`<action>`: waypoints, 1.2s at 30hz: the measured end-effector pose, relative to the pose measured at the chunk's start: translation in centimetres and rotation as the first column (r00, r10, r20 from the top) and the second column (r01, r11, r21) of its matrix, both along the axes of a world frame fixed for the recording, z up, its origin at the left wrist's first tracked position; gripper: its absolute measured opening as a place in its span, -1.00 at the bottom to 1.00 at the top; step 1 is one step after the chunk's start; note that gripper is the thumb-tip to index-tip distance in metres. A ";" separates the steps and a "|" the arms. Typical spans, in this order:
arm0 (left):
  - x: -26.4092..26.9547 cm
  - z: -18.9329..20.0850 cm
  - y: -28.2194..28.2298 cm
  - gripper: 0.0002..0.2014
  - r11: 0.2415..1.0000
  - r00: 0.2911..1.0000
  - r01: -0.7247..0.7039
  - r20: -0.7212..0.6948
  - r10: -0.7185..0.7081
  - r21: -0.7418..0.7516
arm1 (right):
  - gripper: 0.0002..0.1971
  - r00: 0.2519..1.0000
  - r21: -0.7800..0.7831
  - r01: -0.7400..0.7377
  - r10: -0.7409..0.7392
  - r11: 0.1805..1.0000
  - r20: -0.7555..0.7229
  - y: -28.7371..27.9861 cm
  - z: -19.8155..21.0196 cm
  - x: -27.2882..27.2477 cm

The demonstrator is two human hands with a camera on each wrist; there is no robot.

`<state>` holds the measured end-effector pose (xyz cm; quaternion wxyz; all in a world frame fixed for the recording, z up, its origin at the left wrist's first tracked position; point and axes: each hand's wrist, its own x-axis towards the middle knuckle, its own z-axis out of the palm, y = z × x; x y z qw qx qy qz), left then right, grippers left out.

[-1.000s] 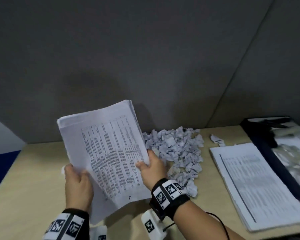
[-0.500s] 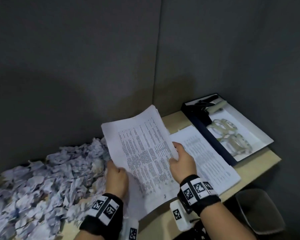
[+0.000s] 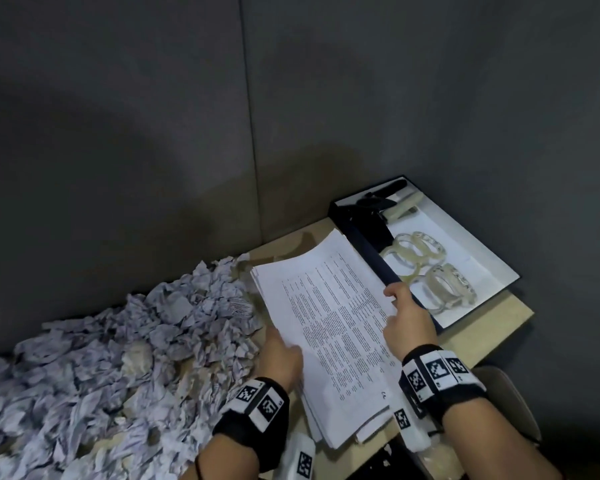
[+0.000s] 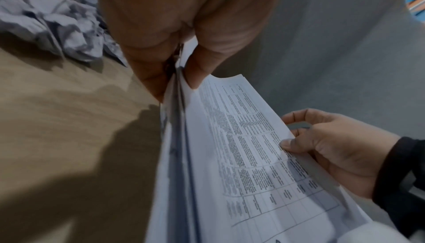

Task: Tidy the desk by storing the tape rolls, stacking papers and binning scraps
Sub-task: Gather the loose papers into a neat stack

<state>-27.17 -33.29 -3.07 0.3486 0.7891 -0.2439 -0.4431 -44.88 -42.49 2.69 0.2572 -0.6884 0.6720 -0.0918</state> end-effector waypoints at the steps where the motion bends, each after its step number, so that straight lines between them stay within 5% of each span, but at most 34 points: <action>1: -0.3 -0.2 -0.4 -0.58 1.000 1.000 0.009 0.005 -0.010 0.019 | -0.48 1.000 -0.001 -0.017 0.017 1.000 -0.019 -0.7 -0.2 -0.2; 14: -2.1 -1.5 -2.5 -0.61 0.939 0.970 0.196 0.086 -0.228 0.281 | -0.35 0.962 0.106 -0.173 0.191 0.979 -0.198 -5.0 -3.0 -2.0; 22: -2.9 -1.9 -2.0 -0.50 0.953 0.980 0.130 0.114 -0.166 0.273 | -0.44 0.899 0.135 -0.246 0.278 0.960 -0.338 -5.2 -5.1 -3.2; 26: -3.3 -2.2 -0.6 -0.66 0.934 0.980 0.162 0.056 -0.189 0.319 | -0.50 0.905 0.183 -0.212 0.263 0.960 -0.334 -5.0 -5.7 -3.5; 30: -3.4 -2.2 0.0 -0.60 0.925 0.985 0.172 -0.041 -0.168 0.338 | -0.51 0.910 0.176 -0.186 0.238 0.967 -0.341 -4.9 -5.8 -3.4; 36: -3.6 -2.0 0.3 -0.66 0.954 0.982 0.065 -0.186 -0.010 0.293 | -0.49 0.908 0.228 -0.141 0.218 0.963 -0.359 -5.2 -5.1 -3.1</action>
